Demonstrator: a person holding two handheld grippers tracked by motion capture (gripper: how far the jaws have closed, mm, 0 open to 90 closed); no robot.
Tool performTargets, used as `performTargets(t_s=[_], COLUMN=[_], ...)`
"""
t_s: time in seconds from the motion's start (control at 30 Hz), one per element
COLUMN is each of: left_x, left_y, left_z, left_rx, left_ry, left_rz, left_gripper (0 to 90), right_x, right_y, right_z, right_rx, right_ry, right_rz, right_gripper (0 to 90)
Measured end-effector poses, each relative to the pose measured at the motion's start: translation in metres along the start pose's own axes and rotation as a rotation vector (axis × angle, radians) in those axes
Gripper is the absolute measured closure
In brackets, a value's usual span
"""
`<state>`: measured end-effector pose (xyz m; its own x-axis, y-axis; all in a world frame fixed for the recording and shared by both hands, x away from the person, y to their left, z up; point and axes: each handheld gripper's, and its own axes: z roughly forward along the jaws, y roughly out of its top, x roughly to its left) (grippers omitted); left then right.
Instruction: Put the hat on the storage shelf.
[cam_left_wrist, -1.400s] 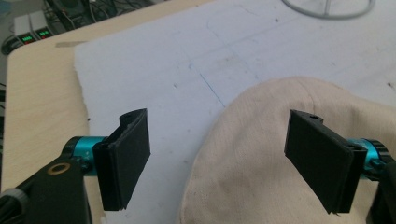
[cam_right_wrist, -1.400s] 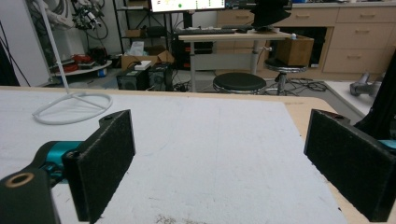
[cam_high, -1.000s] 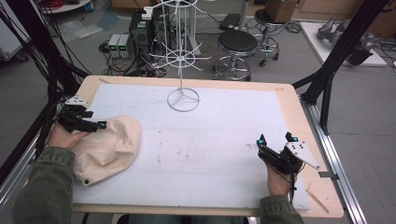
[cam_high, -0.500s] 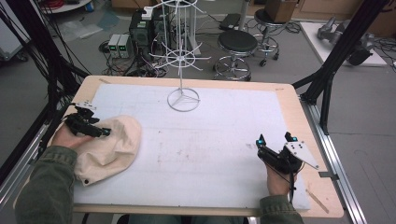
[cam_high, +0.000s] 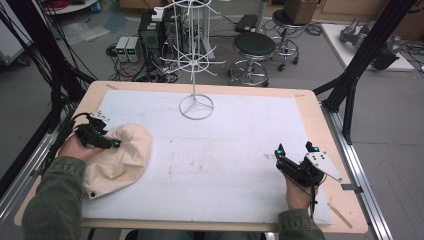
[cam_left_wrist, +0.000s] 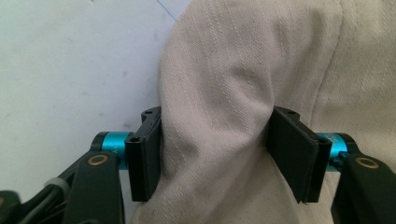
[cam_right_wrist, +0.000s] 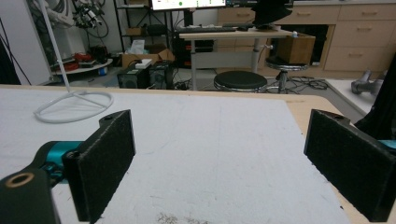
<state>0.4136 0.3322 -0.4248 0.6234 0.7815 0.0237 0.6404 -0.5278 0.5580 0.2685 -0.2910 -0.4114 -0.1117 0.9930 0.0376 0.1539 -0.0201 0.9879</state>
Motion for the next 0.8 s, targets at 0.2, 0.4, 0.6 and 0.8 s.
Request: performTargets(t_s=[0.2, 0.4, 0.6, 0.8], left_x=[-0.0004, -0.0061, -0.0060, -0.0081], left_y=[0.0009, 0.0028, 0.0036, 0.0040], left_z=[-0.0024, -0.0046, -0.0062, -0.0076], left_rx=[-0.001, -0.006, -0.012, -0.022], left_ry=[0.039, 0.110, 0.130, 0.156], left_rz=[0.004, 0.044, 0.040, 0.044], left_gripper=[59.2, 72.2, 76.7, 80.0], right_x=[-0.0004, -0.0009, -0.0008, -0.0012], right_y=[-0.0001, -0.0001, -0.0004, -0.0003], right_z=[0.0003, 0.0007, 0.0014, 0.0014], right_rx=[0.001, 0.003, 0.004, 0.006], right_ry=[0.000, 0.002, 0.002, 0.004], right_rz=[-0.001, 0.000, -0.001, 0.003], right_gripper=[7.9, 7.9, 7.9, 7.9])
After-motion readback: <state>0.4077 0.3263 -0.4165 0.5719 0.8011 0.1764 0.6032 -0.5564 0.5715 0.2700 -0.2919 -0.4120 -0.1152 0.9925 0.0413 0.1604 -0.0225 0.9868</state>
